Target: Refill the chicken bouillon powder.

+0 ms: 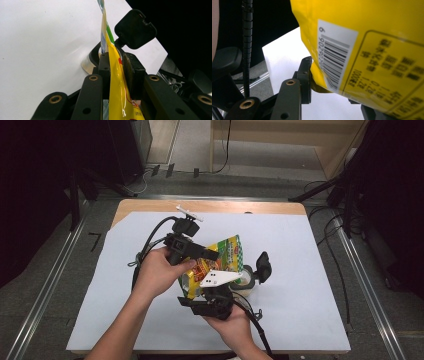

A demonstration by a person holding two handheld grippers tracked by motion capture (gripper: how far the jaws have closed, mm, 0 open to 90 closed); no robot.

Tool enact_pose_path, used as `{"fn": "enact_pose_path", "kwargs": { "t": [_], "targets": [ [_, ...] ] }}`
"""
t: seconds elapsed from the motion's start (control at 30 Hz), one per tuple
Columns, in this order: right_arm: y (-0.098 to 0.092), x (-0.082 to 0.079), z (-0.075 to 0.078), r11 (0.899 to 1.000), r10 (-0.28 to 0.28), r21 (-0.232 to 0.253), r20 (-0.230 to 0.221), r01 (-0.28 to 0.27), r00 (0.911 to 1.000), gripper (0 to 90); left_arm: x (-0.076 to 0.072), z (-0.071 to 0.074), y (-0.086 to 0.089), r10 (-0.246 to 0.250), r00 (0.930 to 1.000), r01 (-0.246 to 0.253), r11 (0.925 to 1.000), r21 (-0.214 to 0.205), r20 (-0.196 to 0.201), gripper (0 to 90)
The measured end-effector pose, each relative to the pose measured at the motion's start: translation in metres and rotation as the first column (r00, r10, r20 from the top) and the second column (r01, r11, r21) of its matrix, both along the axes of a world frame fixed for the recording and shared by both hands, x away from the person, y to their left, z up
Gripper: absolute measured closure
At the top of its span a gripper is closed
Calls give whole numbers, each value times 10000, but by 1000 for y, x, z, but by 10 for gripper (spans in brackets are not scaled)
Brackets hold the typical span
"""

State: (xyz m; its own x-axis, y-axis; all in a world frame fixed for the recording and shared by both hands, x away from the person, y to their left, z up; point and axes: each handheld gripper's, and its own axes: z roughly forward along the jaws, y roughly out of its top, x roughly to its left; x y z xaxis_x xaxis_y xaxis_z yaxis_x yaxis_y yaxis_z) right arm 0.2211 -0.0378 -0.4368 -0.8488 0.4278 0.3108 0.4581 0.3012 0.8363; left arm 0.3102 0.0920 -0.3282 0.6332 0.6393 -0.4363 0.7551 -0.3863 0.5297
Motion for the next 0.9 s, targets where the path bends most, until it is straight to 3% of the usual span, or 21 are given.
{"fn": "enact_pose_path", "kwargs": {
  "t": [0.47,0.9],
  "targets": [
    [0,2,-1,9999,33,-98,55,-33,10000,645,4,-2,1,-15,10000,15,10000,3,5,770],
    [0,5,3,9995,170,-268,-411,-182,9990,643,8,-4,2,207,9996,-209,9997,-136,-187,755]
  ]
}}
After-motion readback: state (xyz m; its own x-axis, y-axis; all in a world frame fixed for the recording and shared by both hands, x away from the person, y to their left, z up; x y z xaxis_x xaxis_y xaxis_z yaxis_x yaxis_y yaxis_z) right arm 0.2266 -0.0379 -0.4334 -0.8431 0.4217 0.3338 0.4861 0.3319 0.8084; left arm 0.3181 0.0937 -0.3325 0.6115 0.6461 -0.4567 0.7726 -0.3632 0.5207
